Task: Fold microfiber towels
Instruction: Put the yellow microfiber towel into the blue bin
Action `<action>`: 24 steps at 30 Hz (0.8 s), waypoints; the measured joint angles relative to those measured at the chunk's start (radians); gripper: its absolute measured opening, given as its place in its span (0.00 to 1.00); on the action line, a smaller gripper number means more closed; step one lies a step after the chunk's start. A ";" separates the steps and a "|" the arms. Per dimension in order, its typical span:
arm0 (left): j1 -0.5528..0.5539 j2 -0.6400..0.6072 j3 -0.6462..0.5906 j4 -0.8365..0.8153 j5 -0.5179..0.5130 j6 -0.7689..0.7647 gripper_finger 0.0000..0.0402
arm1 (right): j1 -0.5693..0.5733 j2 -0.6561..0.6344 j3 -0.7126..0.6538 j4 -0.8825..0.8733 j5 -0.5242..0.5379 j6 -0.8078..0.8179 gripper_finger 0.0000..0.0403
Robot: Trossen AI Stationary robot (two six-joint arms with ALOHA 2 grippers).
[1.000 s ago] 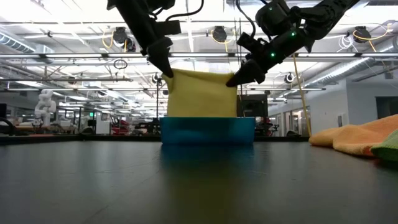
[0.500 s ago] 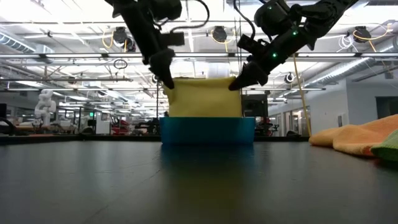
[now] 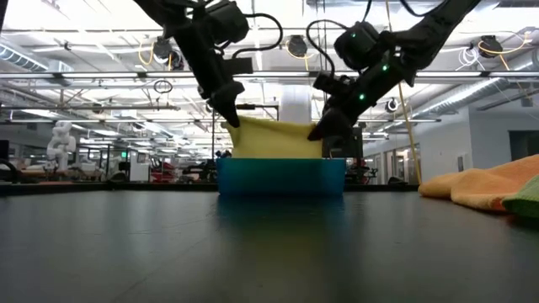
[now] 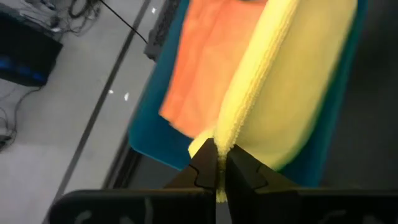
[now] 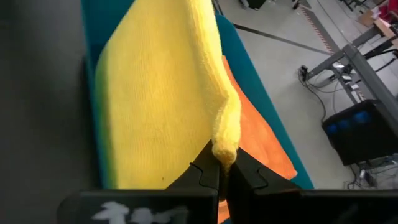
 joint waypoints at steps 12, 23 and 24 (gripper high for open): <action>0.088 0.101 0.001 0.077 0.072 0.037 0.05 | -0.071 0.016 0.000 0.091 -0.008 -0.002 0.00; 0.123 0.144 0.000 0.148 0.066 0.050 0.04 | -0.122 0.134 0.000 0.178 -0.029 -0.030 0.00; 0.125 0.144 0.000 0.155 0.066 0.054 0.05 | -0.128 0.150 0.000 0.195 -0.030 -0.031 0.00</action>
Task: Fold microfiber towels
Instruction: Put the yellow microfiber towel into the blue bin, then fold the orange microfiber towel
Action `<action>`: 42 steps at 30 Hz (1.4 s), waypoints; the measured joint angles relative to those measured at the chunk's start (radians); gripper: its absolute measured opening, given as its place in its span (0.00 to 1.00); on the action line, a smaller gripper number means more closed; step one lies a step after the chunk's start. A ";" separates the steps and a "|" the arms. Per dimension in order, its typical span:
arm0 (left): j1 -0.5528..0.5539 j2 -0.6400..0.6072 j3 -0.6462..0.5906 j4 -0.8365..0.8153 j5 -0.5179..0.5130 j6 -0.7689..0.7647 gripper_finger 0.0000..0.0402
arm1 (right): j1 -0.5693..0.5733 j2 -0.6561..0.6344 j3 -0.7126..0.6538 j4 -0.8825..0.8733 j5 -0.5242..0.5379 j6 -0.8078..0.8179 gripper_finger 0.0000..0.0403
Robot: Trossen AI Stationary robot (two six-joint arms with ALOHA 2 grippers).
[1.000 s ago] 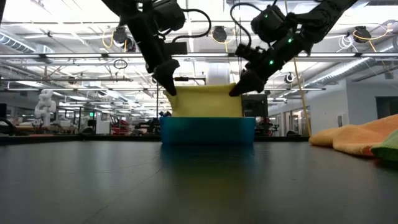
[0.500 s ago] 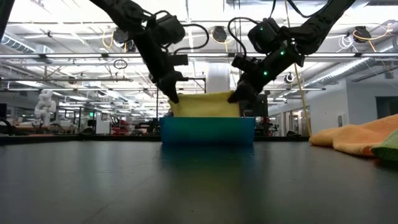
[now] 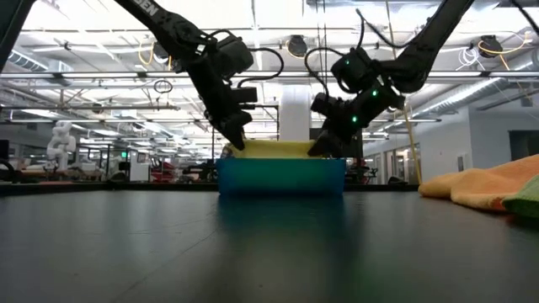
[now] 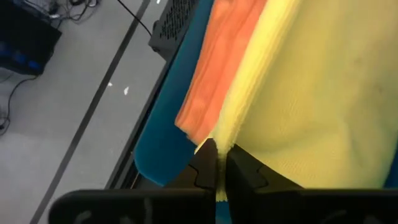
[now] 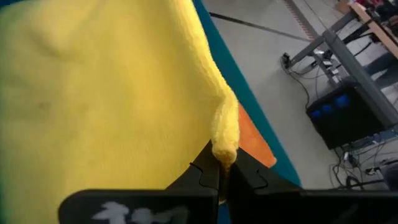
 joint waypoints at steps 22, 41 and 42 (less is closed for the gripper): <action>0.039 0.000 0.000 0.004 0.027 0.013 0.20 | -0.047 0.042 -0.001 0.121 0.013 0.007 0.16; -0.038 -0.232 0.000 -0.065 0.143 0.031 0.29 | 0.065 -0.314 0.000 -0.233 0.000 0.066 0.41; -0.062 -0.247 0.000 -0.080 0.152 0.031 0.29 | 0.079 -0.352 0.000 -0.293 -0.057 0.098 0.41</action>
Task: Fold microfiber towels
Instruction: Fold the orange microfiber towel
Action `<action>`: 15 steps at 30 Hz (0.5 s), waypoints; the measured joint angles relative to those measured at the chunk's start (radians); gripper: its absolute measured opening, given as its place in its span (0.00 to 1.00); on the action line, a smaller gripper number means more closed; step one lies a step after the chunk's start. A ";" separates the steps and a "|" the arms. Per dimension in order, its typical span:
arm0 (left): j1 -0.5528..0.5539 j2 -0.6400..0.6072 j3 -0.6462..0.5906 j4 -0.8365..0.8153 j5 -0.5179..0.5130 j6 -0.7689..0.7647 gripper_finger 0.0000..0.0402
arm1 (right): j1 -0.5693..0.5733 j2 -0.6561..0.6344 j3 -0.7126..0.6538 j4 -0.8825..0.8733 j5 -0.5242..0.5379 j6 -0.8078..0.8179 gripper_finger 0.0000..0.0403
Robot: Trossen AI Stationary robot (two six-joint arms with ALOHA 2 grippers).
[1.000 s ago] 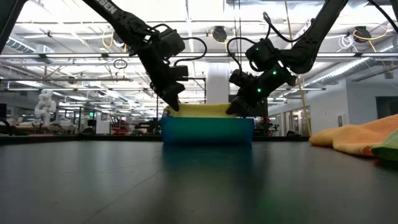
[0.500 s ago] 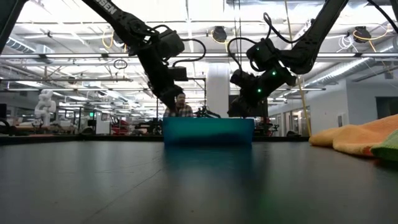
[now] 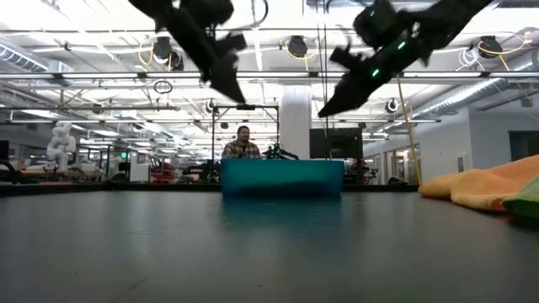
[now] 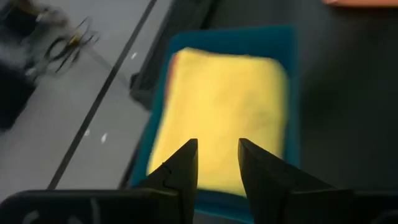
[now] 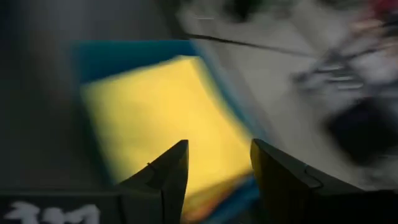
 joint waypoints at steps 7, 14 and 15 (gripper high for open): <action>-0.219 -0.087 -0.129 0.112 -0.033 -0.055 0.29 | 0.162 -0.244 -0.139 -0.174 -0.122 0.247 0.36; -0.408 -0.128 -0.414 0.505 -0.034 -0.164 0.29 | 0.430 -0.405 -0.373 -0.164 -0.004 0.551 0.33; -0.428 -0.128 -0.442 0.565 -0.035 -0.177 0.29 | 0.477 -0.413 -0.398 -0.151 0.022 0.591 0.32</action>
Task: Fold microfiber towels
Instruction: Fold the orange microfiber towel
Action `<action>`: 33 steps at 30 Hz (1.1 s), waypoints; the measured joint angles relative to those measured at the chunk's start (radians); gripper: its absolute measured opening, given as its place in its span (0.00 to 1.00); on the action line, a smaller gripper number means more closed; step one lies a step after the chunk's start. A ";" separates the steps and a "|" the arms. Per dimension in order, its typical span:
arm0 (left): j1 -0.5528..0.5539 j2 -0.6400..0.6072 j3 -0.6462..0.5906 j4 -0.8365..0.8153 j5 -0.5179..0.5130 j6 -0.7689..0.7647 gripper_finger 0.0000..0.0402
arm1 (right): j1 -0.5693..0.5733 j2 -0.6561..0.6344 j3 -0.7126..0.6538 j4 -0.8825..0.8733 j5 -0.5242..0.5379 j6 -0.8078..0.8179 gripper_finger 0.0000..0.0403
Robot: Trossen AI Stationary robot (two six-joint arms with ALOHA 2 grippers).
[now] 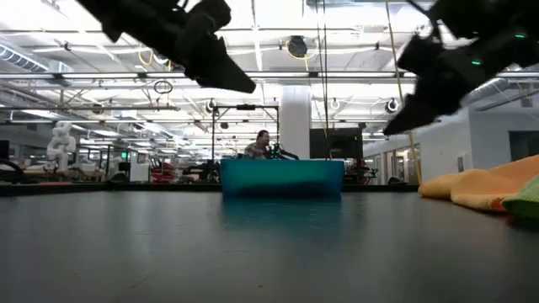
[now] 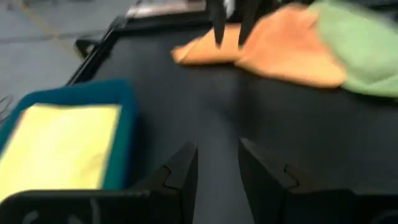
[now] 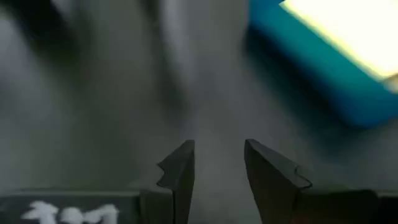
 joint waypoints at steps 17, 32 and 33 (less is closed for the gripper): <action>-0.193 0.000 -0.074 0.140 -0.072 -0.089 0.29 | 0.488 0.153 0.118 -0.153 0.070 0.426 0.32; -0.212 0.000 -0.074 0.203 -0.083 -0.078 0.29 | 0.630 0.456 0.242 -0.269 0.056 0.701 0.32; -0.212 0.000 -0.074 0.203 -0.083 -0.075 0.29 | 0.630 0.474 0.242 -0.263 0.057 0.700 0.32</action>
